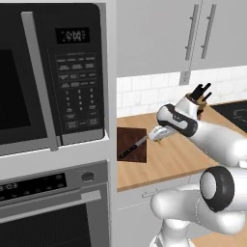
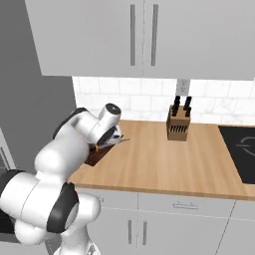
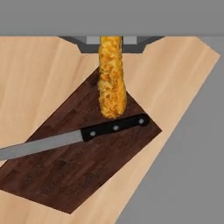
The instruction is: Pick up the knife from the drawer and place it on the cutting board. Then place the meat from the plate to the cutting board.
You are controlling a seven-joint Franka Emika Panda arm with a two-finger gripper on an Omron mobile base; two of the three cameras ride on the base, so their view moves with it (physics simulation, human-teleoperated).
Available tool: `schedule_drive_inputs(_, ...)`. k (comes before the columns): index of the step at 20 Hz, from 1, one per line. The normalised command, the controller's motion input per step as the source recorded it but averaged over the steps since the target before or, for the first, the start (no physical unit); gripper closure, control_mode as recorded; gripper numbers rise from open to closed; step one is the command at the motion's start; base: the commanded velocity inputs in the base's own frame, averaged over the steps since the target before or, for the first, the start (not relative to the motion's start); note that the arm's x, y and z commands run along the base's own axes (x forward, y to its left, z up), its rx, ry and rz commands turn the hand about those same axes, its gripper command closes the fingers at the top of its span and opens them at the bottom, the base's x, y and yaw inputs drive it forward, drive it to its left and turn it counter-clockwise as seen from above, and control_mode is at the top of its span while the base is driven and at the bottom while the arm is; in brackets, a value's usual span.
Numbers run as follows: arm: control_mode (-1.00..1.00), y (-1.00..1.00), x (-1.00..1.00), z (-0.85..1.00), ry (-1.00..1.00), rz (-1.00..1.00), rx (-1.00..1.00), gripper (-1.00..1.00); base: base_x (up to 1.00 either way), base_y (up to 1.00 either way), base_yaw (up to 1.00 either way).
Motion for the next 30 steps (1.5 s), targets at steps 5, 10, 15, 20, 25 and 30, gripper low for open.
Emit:
schedule_drive_inputs(5,-1.0,0.41,0.8,-0.57,0.0,0.0,-0.07,1.0,0.0,0.0,0.0)
schedule_drive_inputs(10,-1.0,0.26,0.84,-0.51,0.0,0.0,-0.04,1.0,0.0,0.0,0.0)
schedule_drive_inputs(15,-1.0,0.1,0.78,-0.14,0.0,-0.04,0.0,1.0,0.0,0.0,0.0)
schedule_drive_inputs(20,-1.0,0.06,0.82,-0.39,0.0,-0.08,0.0,1.0,0.0,0.0,0.0)
schedule_drive_inputs(25,-1.0,0.12,0.51,-0.54,0.01,-0.07,0.0,-1.0,0.0,0.0,0.0)
schedule_drive_inputs(30,-1.0,0.02,0.13,-0.14,0.0,-0.07,0.0,-1.0,0.0,0.0,0.0)
